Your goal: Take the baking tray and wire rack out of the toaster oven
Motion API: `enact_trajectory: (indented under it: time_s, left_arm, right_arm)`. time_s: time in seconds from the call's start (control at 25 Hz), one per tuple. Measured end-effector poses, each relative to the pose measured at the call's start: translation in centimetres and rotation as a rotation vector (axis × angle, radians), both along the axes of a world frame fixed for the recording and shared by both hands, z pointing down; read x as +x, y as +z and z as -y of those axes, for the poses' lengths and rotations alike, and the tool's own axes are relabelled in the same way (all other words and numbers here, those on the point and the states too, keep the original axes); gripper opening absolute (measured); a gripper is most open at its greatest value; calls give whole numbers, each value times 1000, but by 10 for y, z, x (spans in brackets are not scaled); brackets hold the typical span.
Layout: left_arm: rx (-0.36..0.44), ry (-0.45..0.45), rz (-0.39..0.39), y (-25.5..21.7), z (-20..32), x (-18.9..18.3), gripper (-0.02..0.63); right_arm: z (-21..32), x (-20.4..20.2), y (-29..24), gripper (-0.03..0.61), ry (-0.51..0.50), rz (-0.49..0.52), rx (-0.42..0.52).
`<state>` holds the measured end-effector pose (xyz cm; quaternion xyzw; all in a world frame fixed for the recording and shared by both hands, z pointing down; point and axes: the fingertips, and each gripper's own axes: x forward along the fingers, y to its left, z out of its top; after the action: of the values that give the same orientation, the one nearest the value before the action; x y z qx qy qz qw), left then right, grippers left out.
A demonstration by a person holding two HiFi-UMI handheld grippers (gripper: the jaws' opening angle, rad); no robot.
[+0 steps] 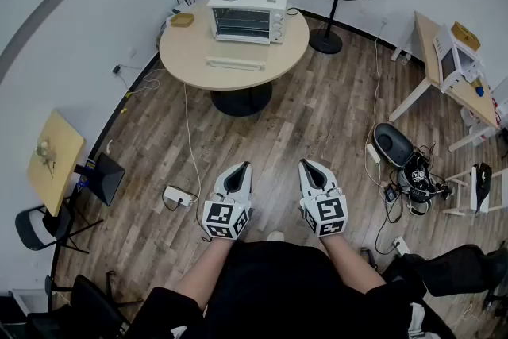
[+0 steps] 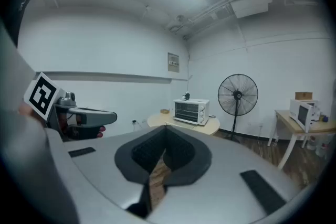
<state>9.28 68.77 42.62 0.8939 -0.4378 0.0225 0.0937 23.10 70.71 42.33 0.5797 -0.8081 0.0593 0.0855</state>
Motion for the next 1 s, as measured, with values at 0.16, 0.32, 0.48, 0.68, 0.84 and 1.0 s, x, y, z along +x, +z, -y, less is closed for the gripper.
enact_trajectory:
  time_s: [0.16, 0.32, 0.48, 0.68, 0.84, 1.0]
  left_arm:
    - [9, -19, 16, 3, 10, -1, 18]
    - [17, -56, 30, 0, 20, -8, 18]
    - [5, -106, 28, 2, 31, -28, 18]
    - [-23, -154, 22, 12, 55, -60, 18]
    - [-34, -141, 16, 20, 90, -70, 18]
    - [-51, -124, 17, 31, 138, -84, 18]
  right_arm:
    - [9, 19, 2, -2, 19, 3, 18]
    - [22, 29, -3, 0, 10, 17, 21]
    - [34, 31, 0, 0, 3, 23, 15]
    - [49, 25, 25, 0, 9, 32, -35]
    - [75, 11, 33, 0, 9, 32, -59]
    - [117, -10, 35, 0, 11, 62, -61]
